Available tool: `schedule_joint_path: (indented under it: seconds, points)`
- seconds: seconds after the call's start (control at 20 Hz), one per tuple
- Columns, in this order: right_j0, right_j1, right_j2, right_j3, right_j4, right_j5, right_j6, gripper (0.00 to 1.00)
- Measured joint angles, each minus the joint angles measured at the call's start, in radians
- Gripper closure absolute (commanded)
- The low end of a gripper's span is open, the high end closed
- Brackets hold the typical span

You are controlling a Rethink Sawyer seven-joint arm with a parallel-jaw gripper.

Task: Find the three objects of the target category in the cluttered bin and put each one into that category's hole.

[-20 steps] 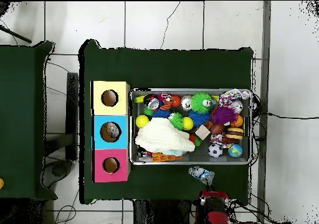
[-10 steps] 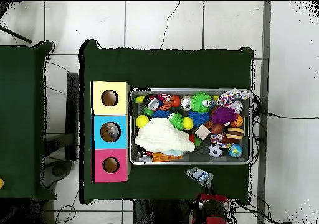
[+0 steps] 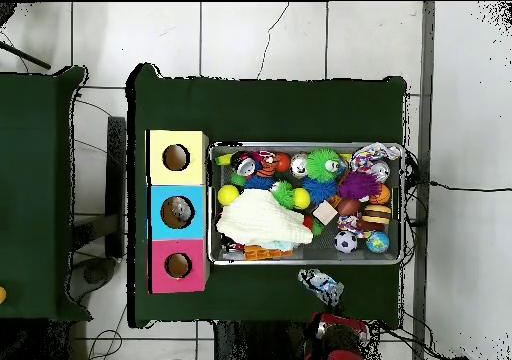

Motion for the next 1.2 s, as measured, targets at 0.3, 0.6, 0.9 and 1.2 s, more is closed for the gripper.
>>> schedule_joint_path:
  seconds: [0.3, 0.6, 0.9, 1.2]
  points:
    - [-0.065, -0.160, 0.174, 0.079, 0.166, 0.117, 0.000, 1.00]
    - [0.017, -0.228, 0.203, 0.090, 0.211, 0.129, 0.000, 1.00]
    - [0.181, -0.232, 0.177, 0.072, 0.211, 0.134, 0.000, 1.00]
    - [0.350, -0.195, 0.109, 0.025, 0.213, 0.140, 0.000, 1.00]
